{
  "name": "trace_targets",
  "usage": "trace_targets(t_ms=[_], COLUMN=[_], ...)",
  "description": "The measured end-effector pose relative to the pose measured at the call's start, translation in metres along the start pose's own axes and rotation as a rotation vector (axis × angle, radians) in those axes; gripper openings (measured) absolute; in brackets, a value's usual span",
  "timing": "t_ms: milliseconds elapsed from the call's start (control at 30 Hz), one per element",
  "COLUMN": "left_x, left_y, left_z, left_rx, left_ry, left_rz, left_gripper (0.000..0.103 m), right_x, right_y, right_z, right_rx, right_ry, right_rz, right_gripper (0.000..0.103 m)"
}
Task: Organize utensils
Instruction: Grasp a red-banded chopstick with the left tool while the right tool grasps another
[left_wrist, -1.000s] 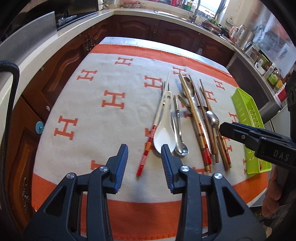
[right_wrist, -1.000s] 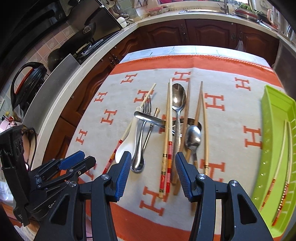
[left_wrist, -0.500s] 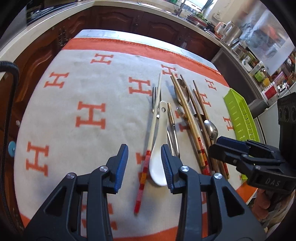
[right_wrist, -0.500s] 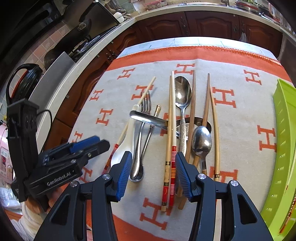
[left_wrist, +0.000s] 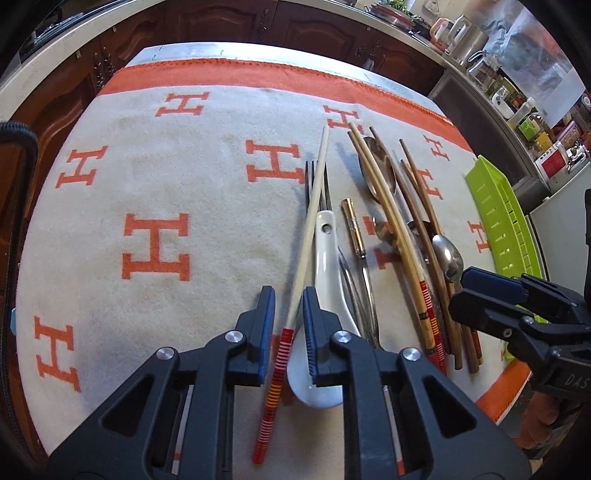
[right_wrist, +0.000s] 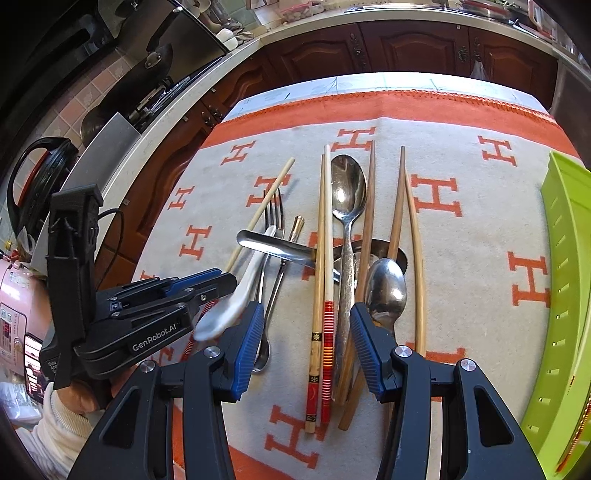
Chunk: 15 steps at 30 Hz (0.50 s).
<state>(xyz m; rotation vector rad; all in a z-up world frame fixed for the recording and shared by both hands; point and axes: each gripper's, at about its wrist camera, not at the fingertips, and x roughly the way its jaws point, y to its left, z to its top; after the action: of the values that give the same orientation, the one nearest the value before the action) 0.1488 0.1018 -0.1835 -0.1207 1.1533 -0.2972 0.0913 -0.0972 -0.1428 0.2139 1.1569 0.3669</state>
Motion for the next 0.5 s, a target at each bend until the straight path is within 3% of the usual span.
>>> trace_targets(t_ms=[167,333,500], left_x=[0.004,0.006,-0.001], left_y=[-0.002,-0.008,0.001], left_z=[0.004,0.005,0.000], left_rx=[0.005,0.019,-0.045], left_ry=[-0.008,-0.022,-0.030], left_rz=[0.018,0.050,0.053], left_gripper=[0.013,0.004,0.004], right_x=[0.000,0.006,0.018], right_y=[-0.006,-0.007,-0.005], right_z=[0.000,0.003,0.011], right_rx=[0.014,0.004,-0.026], right_ry=[-0.005,-0.001,0.006], right_rz=[-0.014,-0.012,-0.031], right_gripper=[0.050,0.032,0.021])
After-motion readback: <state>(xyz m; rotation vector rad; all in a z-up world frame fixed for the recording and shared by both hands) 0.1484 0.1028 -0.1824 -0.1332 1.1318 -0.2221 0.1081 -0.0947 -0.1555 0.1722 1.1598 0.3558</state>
